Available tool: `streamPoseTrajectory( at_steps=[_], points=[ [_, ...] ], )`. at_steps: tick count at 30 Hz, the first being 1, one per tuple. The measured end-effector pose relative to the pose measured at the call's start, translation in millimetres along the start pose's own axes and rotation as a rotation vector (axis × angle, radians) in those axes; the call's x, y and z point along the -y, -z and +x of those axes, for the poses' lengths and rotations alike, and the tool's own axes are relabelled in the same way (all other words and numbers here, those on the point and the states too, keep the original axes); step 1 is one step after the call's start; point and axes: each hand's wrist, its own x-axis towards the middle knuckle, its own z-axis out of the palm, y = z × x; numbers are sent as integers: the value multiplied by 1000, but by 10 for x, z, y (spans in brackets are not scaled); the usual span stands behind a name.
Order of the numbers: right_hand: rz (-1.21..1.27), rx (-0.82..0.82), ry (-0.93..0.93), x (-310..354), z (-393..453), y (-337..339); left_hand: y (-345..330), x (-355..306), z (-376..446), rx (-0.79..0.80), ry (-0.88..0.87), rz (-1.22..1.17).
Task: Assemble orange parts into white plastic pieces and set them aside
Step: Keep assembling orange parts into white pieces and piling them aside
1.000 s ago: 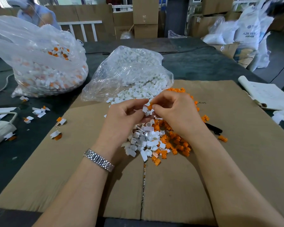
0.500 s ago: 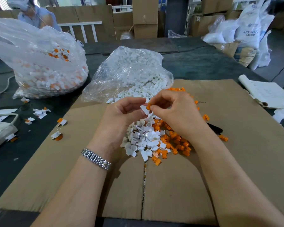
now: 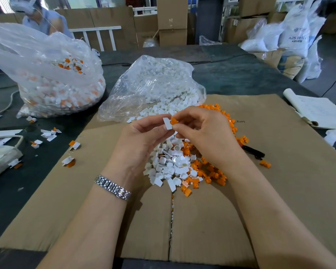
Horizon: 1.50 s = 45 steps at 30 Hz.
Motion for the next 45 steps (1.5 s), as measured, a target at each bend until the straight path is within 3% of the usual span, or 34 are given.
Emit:
streamPoseTrajectory(
  at_steps=[7, 13, 25, 38, 42, 45],
  points=[
    [-30, 101, 46, 27, -22, 38, 52, -31, 27, 42, 59, -38],
    [-72, 55, 74, -20, 2, 28, 17, -51, -1, 27, 65, -14],
    [-395, 38, 186, -60, 2, -6, -2, -63, -9, -51, 145, 32],
    [-468, 75, 171, -42, -14, -55, 43, -75, 11, -109, 186, 193],
    [-393, 77, 60, -85, 34, 32, 37, -80, 14, -139, 194, 107],
    [-634, -56, -113, -238, 67, 244, 51, -101, 13, -158, 234, -36]
  ],
)
